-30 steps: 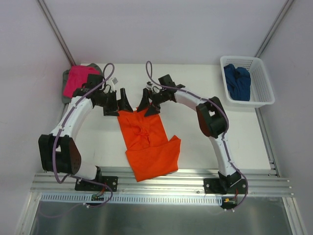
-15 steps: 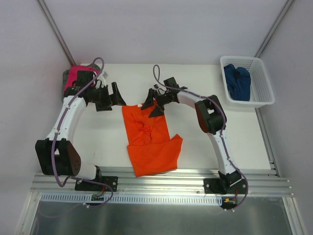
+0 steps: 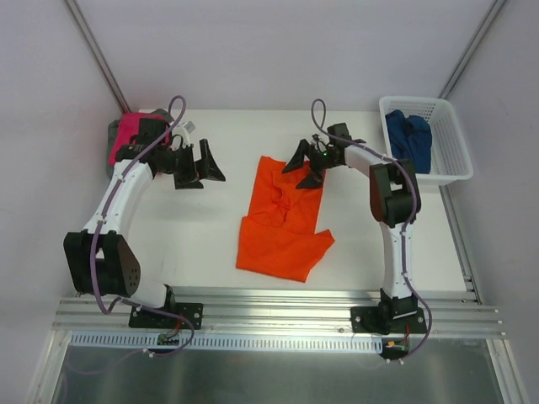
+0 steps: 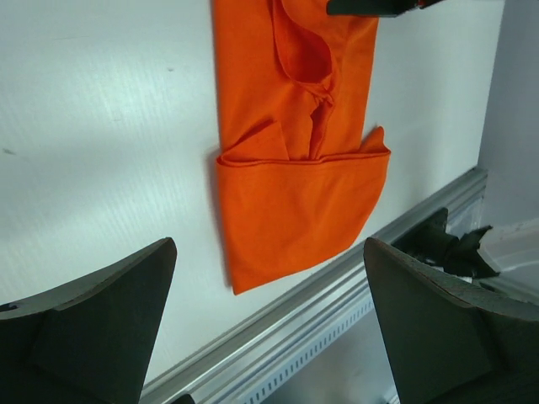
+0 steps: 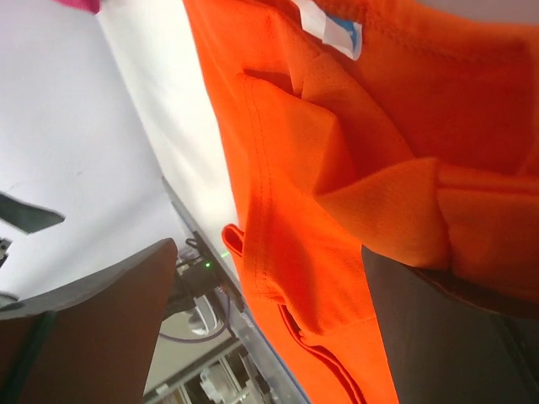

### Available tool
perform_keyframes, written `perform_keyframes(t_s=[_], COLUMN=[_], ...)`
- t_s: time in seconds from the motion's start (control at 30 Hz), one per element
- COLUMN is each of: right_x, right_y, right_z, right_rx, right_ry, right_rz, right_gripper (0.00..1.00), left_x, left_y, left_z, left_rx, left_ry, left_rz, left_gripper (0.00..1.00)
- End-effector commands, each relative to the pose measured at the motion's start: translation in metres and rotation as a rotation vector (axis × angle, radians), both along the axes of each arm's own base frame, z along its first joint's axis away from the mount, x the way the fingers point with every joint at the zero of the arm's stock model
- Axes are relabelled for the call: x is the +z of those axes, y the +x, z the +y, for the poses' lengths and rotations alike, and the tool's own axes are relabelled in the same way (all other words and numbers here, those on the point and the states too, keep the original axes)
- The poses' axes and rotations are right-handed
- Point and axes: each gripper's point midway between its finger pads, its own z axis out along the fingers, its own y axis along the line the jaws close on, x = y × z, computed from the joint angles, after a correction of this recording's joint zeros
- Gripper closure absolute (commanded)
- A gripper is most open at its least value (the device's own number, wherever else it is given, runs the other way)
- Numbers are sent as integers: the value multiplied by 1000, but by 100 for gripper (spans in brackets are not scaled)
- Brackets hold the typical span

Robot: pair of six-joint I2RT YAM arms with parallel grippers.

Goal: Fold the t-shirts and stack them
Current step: Fold the tshirt

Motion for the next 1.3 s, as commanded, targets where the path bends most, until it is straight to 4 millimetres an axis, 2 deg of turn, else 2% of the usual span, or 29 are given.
perform_keyframes(t_s=[0.0, 0.03, 0.07, 0.13, 0.23, 0.33, 0.4, 0.5, 0.7, 0.83, 0.97, 1.07, 1.13, 1.27], right_x=[-20, -20, -9, -12, -2, 2, 6, 23, 60, 70, 62, 46, 34, 19], right_y=[-25, -29, -28, -42, -52, -58, -55, -42, -12, -2, -5, -11, -15, -20], right_z=[-52, -60, -71, -81, -99, -113, -119, -111, -83, -61, -35, -23, -22, -22], right_rx=[-47, -36, -61, -68, -96, -112, -125, -139, -107, -84, -48, -33, -30, -26], right_ry=[-218, -245, -265, -284, -312, -324, -319, -252, -144, -101, -63, -52, -59, -70], right_rz=[42, 25, 4, 34, 45, 54, 30, -25, -130, -157, -128, -78, -48, -10], right_gripper=[2, 2, 1, 1, 1, 1, 0, 1, 0, 0, 1, 0, 0, 0], left_x=[27, 27, 28, 20, 1, -17, -23, -26, -49, -64, -79, -89, -90, -104], left_y=[-11, -19, -26, -44, -63, -83, -99, -117, -141, -149, -149, -146, -138, -129], left_z=[-34, -47, -54, -72, -82, -89, -94, -103, -118, -124, -130, -139, -145, -155], left_rx=[-157, -212, -239, -319, -360, -382, -409, -457, -531, -536, -541, -557, -566, -573], left_ry=[-98, -100, -102, -115, -119, -130, -151, -166, -153, -153, -140, -136, -138, -121], left_rz=[-53, -59, -60, -34, 34, 121, 170, 210, 308, 358, 391, 427, 423, 462], left_gripper=[5, 5, 5, 6, 6, 11, 20, 31, 32, 33, 32, 32, 32, 32])
